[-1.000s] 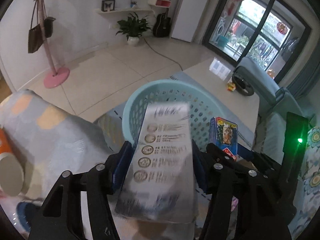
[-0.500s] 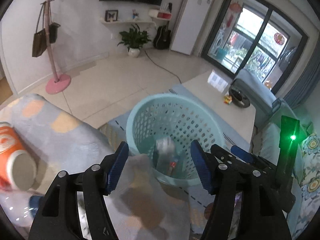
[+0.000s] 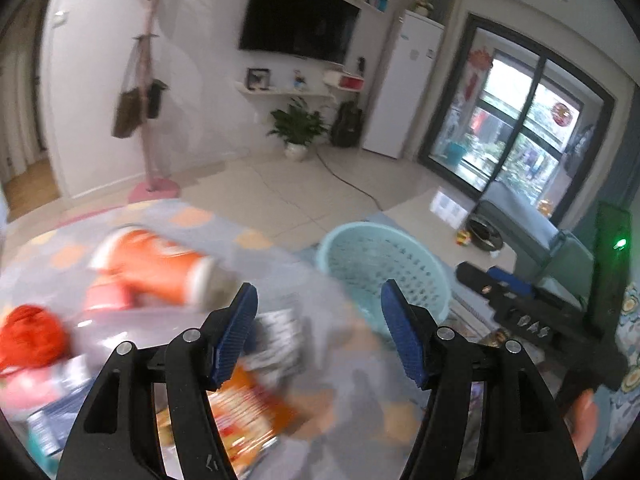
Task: Collect trash
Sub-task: 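Return both tools to the table over the remaining trash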
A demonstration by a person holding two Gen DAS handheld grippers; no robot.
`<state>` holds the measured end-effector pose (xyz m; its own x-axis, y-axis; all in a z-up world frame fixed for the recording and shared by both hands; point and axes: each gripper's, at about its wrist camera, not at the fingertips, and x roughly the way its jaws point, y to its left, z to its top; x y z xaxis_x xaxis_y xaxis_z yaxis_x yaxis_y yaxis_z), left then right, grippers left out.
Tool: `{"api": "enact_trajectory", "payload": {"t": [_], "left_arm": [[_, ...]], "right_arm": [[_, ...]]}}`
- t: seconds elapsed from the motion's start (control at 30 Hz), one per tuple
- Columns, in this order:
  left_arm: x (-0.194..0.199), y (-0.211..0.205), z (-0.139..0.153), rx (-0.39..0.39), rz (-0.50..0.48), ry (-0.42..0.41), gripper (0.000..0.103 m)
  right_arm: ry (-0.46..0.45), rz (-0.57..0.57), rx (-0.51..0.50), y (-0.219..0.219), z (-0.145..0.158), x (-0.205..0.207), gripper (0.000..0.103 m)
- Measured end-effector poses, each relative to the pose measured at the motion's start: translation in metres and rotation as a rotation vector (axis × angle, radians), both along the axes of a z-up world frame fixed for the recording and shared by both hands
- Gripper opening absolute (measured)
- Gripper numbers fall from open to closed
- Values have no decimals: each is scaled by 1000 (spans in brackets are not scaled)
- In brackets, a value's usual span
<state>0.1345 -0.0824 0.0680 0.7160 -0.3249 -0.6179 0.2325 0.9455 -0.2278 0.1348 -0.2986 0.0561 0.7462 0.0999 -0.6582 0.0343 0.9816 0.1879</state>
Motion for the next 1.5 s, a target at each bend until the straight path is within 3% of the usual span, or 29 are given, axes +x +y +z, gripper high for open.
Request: {"api": "enact_trajectory", "payload": {"t": [0.23,0.5,0.7,0.9,1.13,1.5], "left_arm": [[-58,80,14,-23,162,-29,63],[-114,174,8,67,441,9,63],[-130,231,-18,91,571,80,63],[-135,260,-50,133,605,142,63],[-149,274,-67,154,621,172,59],[-193,298,-79,97,655,210,59]], "right_arm": [[-61,151,-31,76,20,-29,64],[-52,367,-16,164,9,-39,63],[5,492,-19,219,-17,-28,47],[73,522,-47,253,-41,-2,46],[151,620,-1,267,-57,-1,35],[207,847,21,275,-53,-83,34]]}}
